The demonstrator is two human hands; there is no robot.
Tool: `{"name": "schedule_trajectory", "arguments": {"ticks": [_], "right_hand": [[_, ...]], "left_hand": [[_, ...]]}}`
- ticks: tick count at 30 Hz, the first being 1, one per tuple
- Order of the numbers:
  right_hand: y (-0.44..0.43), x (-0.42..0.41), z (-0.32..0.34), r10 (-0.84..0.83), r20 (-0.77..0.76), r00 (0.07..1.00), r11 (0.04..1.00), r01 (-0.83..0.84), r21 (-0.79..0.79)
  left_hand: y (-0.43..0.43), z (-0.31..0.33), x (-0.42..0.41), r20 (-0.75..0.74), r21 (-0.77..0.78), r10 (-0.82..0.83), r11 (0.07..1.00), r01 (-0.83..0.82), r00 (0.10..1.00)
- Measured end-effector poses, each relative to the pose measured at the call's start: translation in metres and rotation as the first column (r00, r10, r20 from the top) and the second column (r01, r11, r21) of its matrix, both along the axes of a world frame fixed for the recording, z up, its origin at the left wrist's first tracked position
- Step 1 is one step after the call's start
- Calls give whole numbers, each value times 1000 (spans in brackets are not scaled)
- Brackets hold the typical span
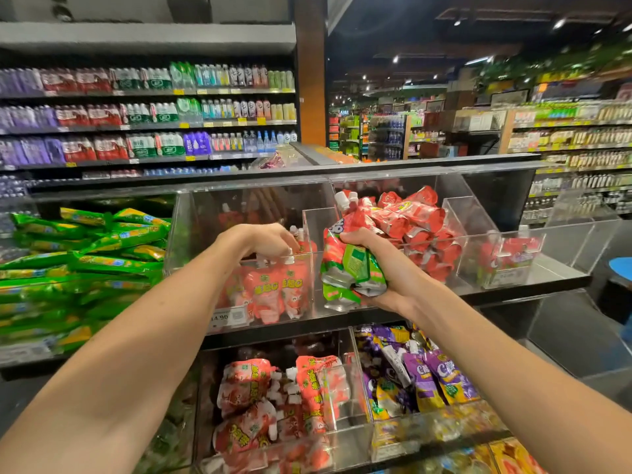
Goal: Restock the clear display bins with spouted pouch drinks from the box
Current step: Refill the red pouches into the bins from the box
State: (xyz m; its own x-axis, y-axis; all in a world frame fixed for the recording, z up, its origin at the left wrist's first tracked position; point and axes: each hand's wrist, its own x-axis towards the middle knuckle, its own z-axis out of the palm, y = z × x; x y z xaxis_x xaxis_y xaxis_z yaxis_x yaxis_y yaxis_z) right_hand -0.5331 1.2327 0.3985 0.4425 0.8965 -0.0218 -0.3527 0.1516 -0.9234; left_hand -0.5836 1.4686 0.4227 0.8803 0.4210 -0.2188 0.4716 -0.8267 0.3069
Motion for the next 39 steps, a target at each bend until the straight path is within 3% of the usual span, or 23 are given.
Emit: {"name": "schedule_trajectory", "arguments": {"ticks": [6, 8, 12, 13, 17, 23, 26, 29, 31, 33, 36, 39], "right_hand": [[2, -2, -2, -10, 15, 1000, 1000, 10, 8], [3, -1, -3, 3, -30, 1000, 999, -2, 52], [3, 2, -5, 46, -127, 991, 984, -23, 177], [3, 2, -5, 50, -135, 990, 979, -22, 200], [6, 4, 3, 7, -58, 998, 972, 7, 234], [8, 10, 22, -245, 164, 956, 968, 249, -4], [-5, 22, 31, -289, 241, 926, 950, 309, -49], [-27, 28, 29, -344, 314, 885, 920, 384, -73], [-30, 39, 18, -506, 340, 792, 836, 547, -30], [-37, 51, 15, -611, 367, 702, 762, 646, 34], [-61, 78, 18, -663, 394, 636, 713, 698, 74], [-98, 122, 22, -670, 449, 591, 695, 712, 101]], "left_hand": [[-8, 8, -16, 339, -76, 23, 997, 3, 940], [-17, 12, -26, 479, -132, 42, 991, 25, 877], [-56, 15, -47, 732, -260, 134, 961, 92, 668], [-69, 14, -53, 742, -291, 150, 950, 112, 653], [-116, 8, -64, 658, -450, 156, 866, 219, 736], [-132, -5, -40, 699, -416, 165, 885, 208, 696], [-139, -14, -24, 689, -501, 229, 836, 224, 687], [-151, -20, -1, 720, -528, 316, 827, 193, 617], [-168, -20, 20, 742, -509, 362, 852, 124, 564], [-194, -17, 40, 755, -533, 442, 844, 60, 485], [-230, -11, 65, 780, -586, 525, 803, 107, 340], [-254, -8, 95, 798, -548, 464, 824, 142, 385]]}}
